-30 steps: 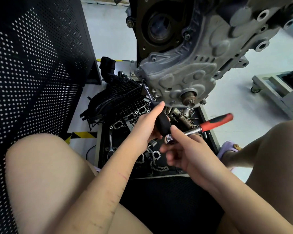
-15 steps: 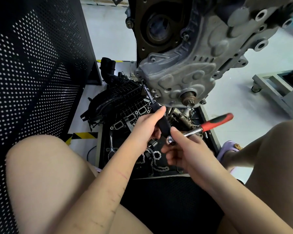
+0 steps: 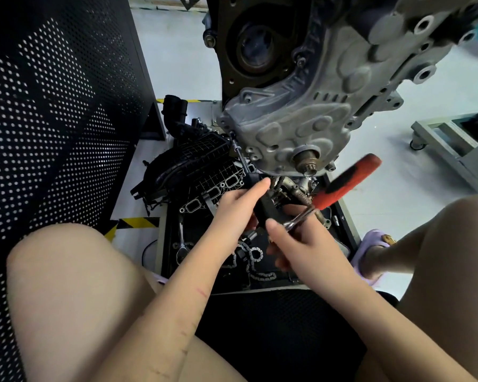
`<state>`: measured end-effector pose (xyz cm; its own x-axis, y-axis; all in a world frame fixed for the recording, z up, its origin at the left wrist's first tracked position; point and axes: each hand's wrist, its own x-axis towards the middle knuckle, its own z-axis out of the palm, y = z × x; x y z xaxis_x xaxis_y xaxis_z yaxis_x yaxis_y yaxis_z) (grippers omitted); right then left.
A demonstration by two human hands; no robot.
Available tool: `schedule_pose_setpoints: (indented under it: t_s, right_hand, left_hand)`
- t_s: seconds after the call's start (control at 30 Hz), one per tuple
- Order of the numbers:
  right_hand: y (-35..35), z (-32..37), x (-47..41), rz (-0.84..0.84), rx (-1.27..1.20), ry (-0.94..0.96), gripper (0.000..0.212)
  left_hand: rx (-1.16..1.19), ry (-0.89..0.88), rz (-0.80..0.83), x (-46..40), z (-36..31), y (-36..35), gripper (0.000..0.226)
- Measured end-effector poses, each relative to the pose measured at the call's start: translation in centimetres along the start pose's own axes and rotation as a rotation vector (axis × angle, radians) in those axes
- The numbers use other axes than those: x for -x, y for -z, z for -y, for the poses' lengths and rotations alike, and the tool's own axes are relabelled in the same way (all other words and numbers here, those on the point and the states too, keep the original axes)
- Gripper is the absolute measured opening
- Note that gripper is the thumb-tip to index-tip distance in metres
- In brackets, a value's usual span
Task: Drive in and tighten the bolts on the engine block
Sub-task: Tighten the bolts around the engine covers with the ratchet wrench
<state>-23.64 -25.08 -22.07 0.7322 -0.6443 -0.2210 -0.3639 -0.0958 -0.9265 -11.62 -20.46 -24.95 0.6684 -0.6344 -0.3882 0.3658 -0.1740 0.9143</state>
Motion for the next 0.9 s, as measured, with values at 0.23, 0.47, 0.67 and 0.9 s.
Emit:
schedule_pose_setpoints:
  t_s: [0.23, 0.47, 0.67, 0.9]
  right_hand:
    - [0.7, 1.4, -0.2, 0.242, -0.682, -0.486, 0.034]
    - [0.2, 1.4, -0.1, 0.343, -0.889, -0.631, 0.031]
    - [-0.5, 0.3, 0.2, 0.113, -0.415, -0.323, 0.020]
    - [-0.8, -0.6, 0.4, -0.023, 0.185, 0.043, 0.015]
  left_hand:
    - [0.092, 0.061, 0.123, -0.3, -0.6, 0.2, 0.038]
    - [0.070, 0.061, 0.023, -0.6, -0.1, 0.0, 0.032]
    - [-0.081, 0.020, -0.063, -0.4, 0.5, -0.3, 0.036]
    - [-0.188, -0.041, -0.135, -0.1, 0.4, -0.6, 0.043]
